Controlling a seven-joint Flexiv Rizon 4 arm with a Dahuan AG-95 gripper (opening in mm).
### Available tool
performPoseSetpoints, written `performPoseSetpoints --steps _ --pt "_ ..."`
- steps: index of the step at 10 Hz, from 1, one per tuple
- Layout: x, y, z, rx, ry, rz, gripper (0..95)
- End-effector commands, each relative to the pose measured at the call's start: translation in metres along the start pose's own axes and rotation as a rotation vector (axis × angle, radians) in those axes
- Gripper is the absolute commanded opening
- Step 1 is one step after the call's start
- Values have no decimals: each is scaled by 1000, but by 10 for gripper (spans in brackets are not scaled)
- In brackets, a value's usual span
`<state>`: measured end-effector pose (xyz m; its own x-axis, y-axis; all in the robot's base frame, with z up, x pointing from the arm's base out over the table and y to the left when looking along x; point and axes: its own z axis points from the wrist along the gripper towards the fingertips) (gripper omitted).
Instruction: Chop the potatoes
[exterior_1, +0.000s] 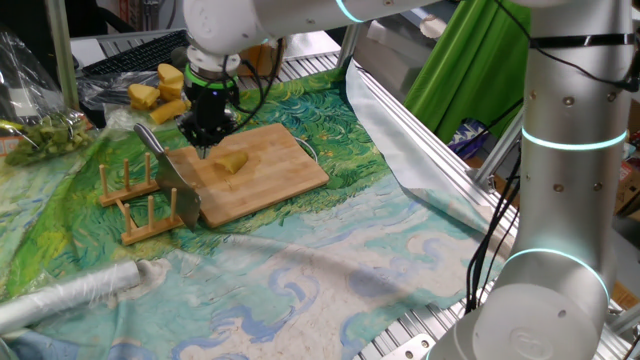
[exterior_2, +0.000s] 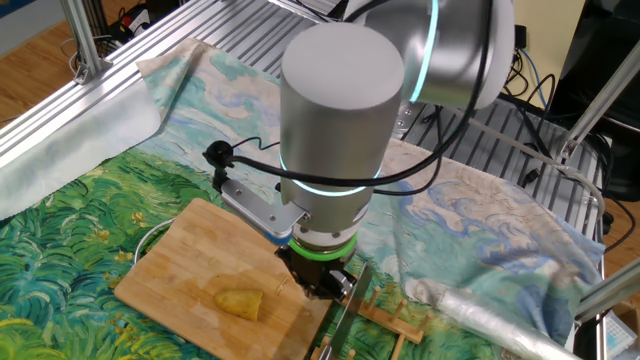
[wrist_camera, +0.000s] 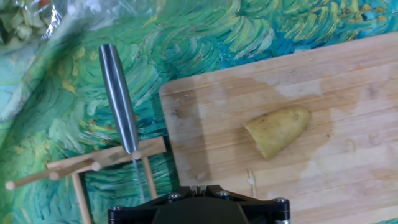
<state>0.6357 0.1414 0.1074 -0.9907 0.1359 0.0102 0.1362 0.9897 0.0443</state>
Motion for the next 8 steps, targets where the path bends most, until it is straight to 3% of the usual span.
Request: performPoseSetpoints --steps 1,2,8 --pt "1 0 -1 2 1 0 190" --pt "0 1 -1 2 2 -1 380" --pt "-4 19 -1 -13 5 -7 380"
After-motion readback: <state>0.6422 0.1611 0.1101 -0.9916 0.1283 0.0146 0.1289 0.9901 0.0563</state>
